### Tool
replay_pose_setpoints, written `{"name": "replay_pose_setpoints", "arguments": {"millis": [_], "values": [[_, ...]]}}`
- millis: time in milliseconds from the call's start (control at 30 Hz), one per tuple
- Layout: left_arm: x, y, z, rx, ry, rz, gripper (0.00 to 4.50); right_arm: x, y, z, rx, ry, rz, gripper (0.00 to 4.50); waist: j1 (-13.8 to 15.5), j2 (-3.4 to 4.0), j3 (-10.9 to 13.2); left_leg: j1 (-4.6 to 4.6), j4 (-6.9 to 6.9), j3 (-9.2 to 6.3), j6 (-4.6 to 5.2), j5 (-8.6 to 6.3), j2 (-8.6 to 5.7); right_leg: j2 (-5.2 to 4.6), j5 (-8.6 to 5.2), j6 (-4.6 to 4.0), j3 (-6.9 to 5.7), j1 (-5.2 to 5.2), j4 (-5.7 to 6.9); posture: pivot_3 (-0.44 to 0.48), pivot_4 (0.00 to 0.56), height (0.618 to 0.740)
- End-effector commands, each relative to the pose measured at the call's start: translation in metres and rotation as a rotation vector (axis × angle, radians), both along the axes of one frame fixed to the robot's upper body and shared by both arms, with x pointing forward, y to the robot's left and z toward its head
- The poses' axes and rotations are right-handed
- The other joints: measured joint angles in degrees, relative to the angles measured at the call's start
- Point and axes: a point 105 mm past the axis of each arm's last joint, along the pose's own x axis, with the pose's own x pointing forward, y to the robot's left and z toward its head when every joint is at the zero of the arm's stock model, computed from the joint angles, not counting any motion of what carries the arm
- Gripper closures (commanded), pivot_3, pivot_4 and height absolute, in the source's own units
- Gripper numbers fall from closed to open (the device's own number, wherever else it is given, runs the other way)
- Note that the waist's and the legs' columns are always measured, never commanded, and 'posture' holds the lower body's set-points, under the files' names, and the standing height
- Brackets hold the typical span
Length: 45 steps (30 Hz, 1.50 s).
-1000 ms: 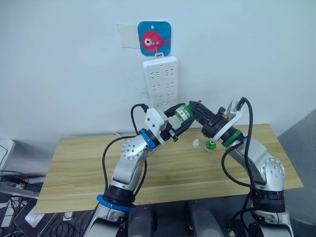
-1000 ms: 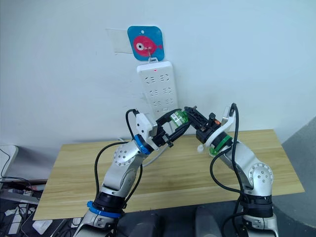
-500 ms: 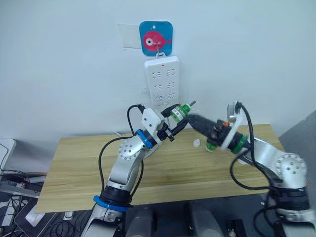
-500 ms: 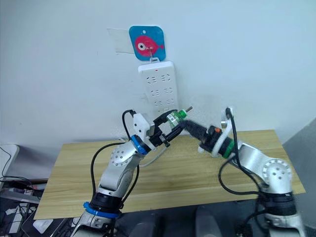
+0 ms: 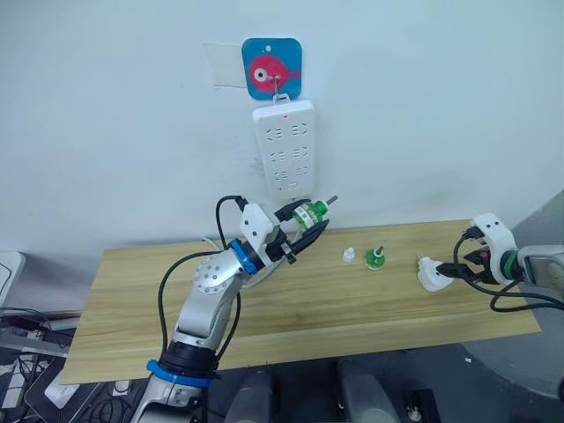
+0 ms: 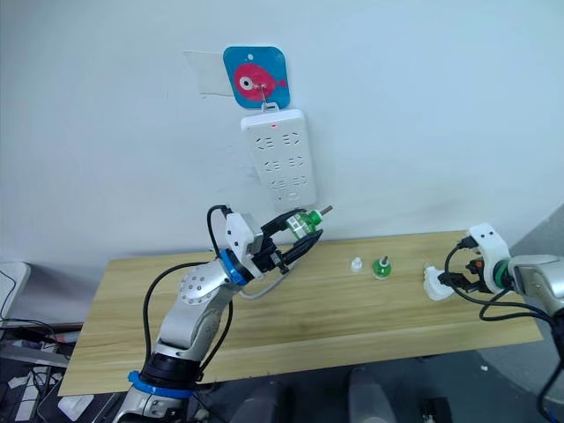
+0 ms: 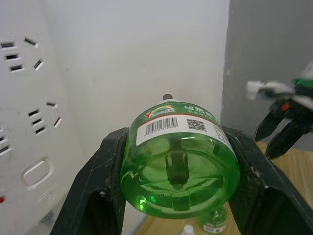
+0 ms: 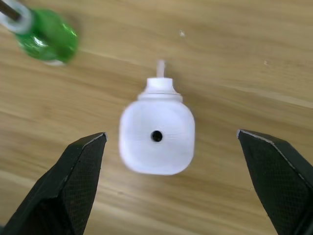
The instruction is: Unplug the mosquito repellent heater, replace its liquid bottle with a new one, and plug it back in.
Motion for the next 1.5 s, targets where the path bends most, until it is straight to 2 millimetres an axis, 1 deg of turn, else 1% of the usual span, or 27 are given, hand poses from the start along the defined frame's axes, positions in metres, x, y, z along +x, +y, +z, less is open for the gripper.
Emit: {"name": "replay_pose_setpoints", "arguments": {"millis": [33, 167, 433, 600, 833, 1167, 1200, 1267, 1333, 1367, 1400, 1433, 1500], "values": [[-0.006, 0.004, 0.011, -0.012, -0.045, 0.007, 2.25, 0.007, -0.014, 0.008, -0.052, 0.002, 0.011, 0.03, 0.16, 0.06, 0.04, 0.0, 0.0, 0.0, 0.0, 0.0, -0.02, -0.01, 0.0, 0.0, 0.01, -0.01, 0.01, -0.058, 0.208, 0.74], [-0.008, 0.007, 0.009, -0.008, -0.04, 0.018, 2.25, 0.013, -0.013, 0.006, -0.029, 0.03, -0.011, 0.03, 0.27, 0.05, 0.06, 0.01, 0.01, -0.01, 0.0, 0.0, -0.04, -0.04, 0.01, 0.0, 0.02, 0.0, -0.01, -0.034, 0.212, 0.74], [-0.01, 0.007, 0.008, -0.006, -0.034, 0.024, 2.25, 0.02, -0.005, 0.0, 0.027, 0.075, -0.067, 0.03, 1.26, 0.07, 0.07, -0.01, 0.01, -0.07, -0.01, 0.0, -0.07, -0.07, 0.01, -0.01, 0.0, 0.0, 0.0, -0.023, 0.215, 0.74], [-0.009, 0.008, 0.007, 0.003, -0.03, 0.029, 2.25, 0.019, 0.0, -0.002, 0.051, 0.107, -0.083, 0.03, 1.38, 0.07, 0.08, -0.02, 0.01, -0.11, -0.01, 0.0, -0.09, -0.1, 0.01, -0.02, -0.03, 0.01, -0.01, -0.025, 0.223, 0.74], [-0.009, 0.007, 0.006, 0.009, -0.025, 0.022, 2.25, 0.013, 0.0, -0.018, 0.014, 0.132, -0.056, 0.03, 1.35, 0.08, 0.12, -0.02, 0.01, -0.1, -0.01, 0.0, -0.09, -0.1, 0.01, -0.02, -0.03, 0.0, 0.0, -0.027, 0.227, 0.74], [-0.009, 0.007, 0.007, 0.019, -0.023, 0.021, 2.25, 0.011, 0.007, -0.031, 0.015, 0.158, -0.02, 0.03, 1.3, 0.07, 0.16, -0.02, 0.01, -0.1, -0.01, 0.0, -0.09, -0.1, 0.01, -0.02, -0.04, 0.01, -0.01, -0.027, 0.228, 0.74], [-0.009, 0.007, 0.007, 0.02, -0.022, 0.021, 2.25, 0.011, 0.008, -0.031, 0.017, 0.161, -0.012, 0.03, 1.28, 0.07, 0.17, -0.01, 0.01, -0.09, -0.01, 0.0, -0.09, -0.1, 0.01, -0.02, -0.03, 0.0, -0.01, -0.015, 0.232, 0.74], [-0.01, 0.008, 0.006, 0.021, -0.02, 0.022, 2.25, 0.01, 0.008, -0.032, 0.019, 0.164, -0.005, 0.38, 1.29, 0.06, 0.21, -0.01, 0.0, -0.1, -0.01, 0.0, -0.09, -0.1, 0.01, -0.02, -0.04, 0.0, 0.0, -0.014, 0.232, 0.74], [-0.011, 0.008, 0.006, 0.022, -0.019, 0.022, 2.25, 0.011, 0.008, -0.032, 0.021, 0.161, -0.007, 0.94, 1.28, 0.05, 0.23, -0.01, 0.0, -0.1, -0.01, 0.0, -0.09, -0.1, 0.01, -0.02, -0.04, 0.0, 0.0, -0.012, 0.232, 0.74], [-0.011, 0.008, 0.006, 0.022, -0.018, 0.022, 2.25, 0.011, 0.007, -0.031, 0.021, 0.157, -0.005, 1.31, 1.26, -0.07, 0.25, -0.01, 0.0, -0.1, -0.01, 0.0, -0.09, -0.1, 0.01, -0.02, -0.04, 0.01, 0.0, -0.012, 0.231, 0.74], [-0.011, 0.008, 0.005, 0.022, -0.017, 0.022, 2.25, 0.012, 0.007, -0.03, 0.021, 0.152, -0.004, 1.52, 1.28, -0.11, 0.27, 0.07, 0.0, -0.11, -0.01, 0.0, -0.07, -0.1, 0.01, -0.02, -0.05, 0.1, -0.01, -0.013, 0.231, 0.74], [-0.011, 0.008, 0.005, 0.023, -0.017, 0.022, 2.25, 0.012, 0.007, -0.028, 0.027, 0.146, 0.003, 1.54, 1.29, -0.1, 0.29, 0.07, 0.01, -0.14, -0.01, 0.0, -0.07, -0.1, 0.01, -0.02, -0.07, 0.1, -0.02, -0.013, 0.231, 0.74], [-0.013, 0.008, 0.005, 0.025, -0.014, 0.015, 2.25, 0.011, 0.009, -0.014, 0.053, 0.142, 0.06, 1.54, 1.3, -0.03, 0.33, 0.04, 0.01, -0.11, -0.01, 0.0, -0.09, -0.1, 0.01, -0.02, -0.04, 0.06, -0.01, -0.007, 0.231, 0.74]]}}
